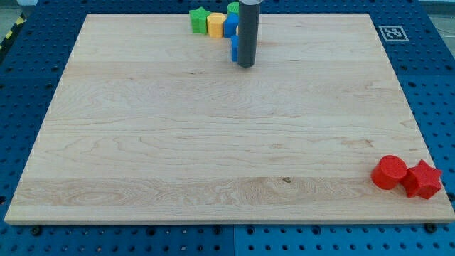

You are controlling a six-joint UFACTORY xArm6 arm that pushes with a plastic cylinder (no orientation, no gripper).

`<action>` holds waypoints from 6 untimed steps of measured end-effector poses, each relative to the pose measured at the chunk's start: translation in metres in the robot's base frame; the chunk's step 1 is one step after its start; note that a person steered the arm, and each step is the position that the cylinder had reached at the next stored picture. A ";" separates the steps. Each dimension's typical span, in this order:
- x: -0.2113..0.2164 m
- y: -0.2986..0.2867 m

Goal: Push the yellow heart and blue cube into a group of blocks

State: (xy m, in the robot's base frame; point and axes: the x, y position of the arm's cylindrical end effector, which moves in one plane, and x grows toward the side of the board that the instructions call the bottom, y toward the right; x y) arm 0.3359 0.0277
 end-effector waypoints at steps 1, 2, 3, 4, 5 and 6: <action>0.000 0.002; -0.004 0.004; -0.019 0.001; -0.026 0.000; -0.025 0.000; -0.024 -0.006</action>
